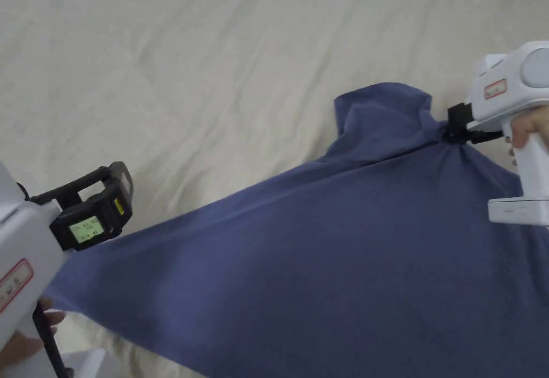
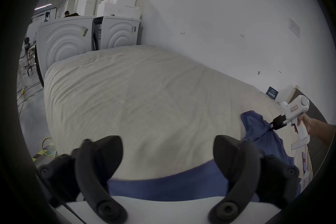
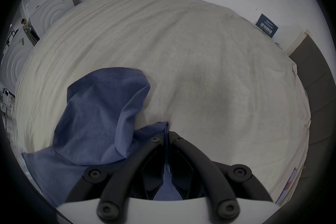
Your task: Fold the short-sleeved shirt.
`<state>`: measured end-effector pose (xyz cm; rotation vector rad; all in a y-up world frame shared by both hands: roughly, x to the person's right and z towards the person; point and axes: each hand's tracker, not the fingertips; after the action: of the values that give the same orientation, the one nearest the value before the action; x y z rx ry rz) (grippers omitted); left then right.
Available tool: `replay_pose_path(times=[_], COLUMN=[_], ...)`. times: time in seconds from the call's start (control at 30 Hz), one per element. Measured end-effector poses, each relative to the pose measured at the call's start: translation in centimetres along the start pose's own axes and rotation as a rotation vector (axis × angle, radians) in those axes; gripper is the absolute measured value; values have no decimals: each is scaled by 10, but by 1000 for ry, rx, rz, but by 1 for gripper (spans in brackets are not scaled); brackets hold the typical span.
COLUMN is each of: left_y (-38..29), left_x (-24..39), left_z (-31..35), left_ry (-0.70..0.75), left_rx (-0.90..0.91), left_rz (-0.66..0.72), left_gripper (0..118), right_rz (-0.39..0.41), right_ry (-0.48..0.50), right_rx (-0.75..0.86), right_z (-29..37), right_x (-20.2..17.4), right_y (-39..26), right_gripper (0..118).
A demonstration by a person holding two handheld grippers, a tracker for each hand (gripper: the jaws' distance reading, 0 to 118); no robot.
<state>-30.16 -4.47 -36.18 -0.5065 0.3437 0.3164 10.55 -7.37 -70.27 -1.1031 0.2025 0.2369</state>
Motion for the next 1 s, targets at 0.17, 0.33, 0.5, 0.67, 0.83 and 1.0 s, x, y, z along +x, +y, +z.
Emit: replay_pose_path(times=[0.17, 0.33, 0.5, 0.67, 0.83, 1.0], left_y=[25, 24, -2, -23, -18, -18], left_x=[-30, -69, -82, -85, -75, -70], left_z=[-11, -33, -47, -56, -43, -35], left_ry=[132, 211, 225, 182, 152, 113], left_rx=[-180, -388, -500, -569, -531, -541], left_rz=[-19, -2, -41, 17, -30, -78], left_gripper=[107, 107, 104, 73, 7, 0], right_rz=[1, 7, 5, 20, 21, 5], right_ry=[13, 9, -1, -22, -38, -61], right_rx=[27, 44, 49, 47, 48, 59], right_z=[22, 39, 48, 47, 47, 56], right_x=[-1, -2, -5, -8, -11, -14], right_y=[0, 0, -1, 0, 0, 1], right_gripper=[3, 3, 3, 3, 3, 3])
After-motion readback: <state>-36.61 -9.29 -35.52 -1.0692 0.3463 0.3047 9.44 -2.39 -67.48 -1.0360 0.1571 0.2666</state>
